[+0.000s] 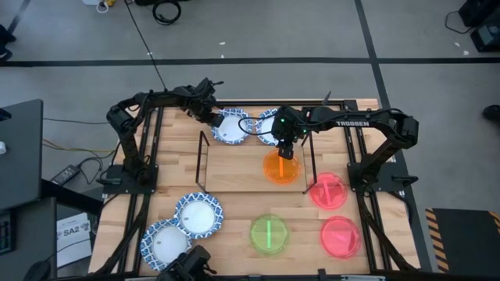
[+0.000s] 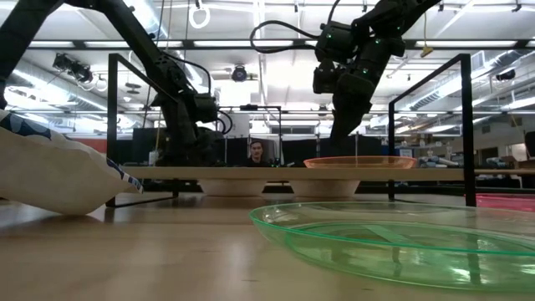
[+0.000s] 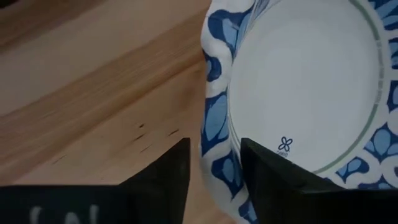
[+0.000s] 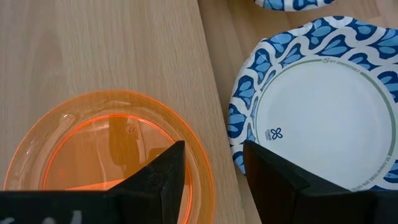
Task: Place and stack plates onto a shelf
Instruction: Put the blue patterned bowl on the shelf
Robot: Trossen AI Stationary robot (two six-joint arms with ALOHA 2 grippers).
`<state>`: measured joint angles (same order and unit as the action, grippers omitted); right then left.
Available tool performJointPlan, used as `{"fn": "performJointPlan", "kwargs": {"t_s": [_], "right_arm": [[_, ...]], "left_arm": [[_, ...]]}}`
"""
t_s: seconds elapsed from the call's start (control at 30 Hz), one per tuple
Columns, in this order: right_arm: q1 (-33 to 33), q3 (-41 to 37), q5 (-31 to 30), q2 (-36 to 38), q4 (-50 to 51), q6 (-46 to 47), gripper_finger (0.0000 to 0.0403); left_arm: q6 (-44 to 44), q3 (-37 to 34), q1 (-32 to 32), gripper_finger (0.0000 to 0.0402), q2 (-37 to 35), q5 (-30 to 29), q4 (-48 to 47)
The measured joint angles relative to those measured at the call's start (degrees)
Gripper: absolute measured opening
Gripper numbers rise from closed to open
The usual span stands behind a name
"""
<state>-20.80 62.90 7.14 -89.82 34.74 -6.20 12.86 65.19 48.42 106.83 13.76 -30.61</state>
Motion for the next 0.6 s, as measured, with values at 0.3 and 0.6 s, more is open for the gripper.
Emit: {"fn": "performJointPlan", "kwargs": {"t_s": [0.3, 0.6], "right_arm": [[0.0, 0.0, 0.0, 0.0, 0.0, 0.0, 0.0168], [0.0, 0.0, 0.0, 0.0, 0.0, 0.0, 0.0168]], "left_arm": [[0.1, 0.0, 0.0, 0.0072, -0.1, 0.4, 0.0], [0.1, 0.0, 0.0, 0.0024, -0.1, 0.2, 0.0]]}}
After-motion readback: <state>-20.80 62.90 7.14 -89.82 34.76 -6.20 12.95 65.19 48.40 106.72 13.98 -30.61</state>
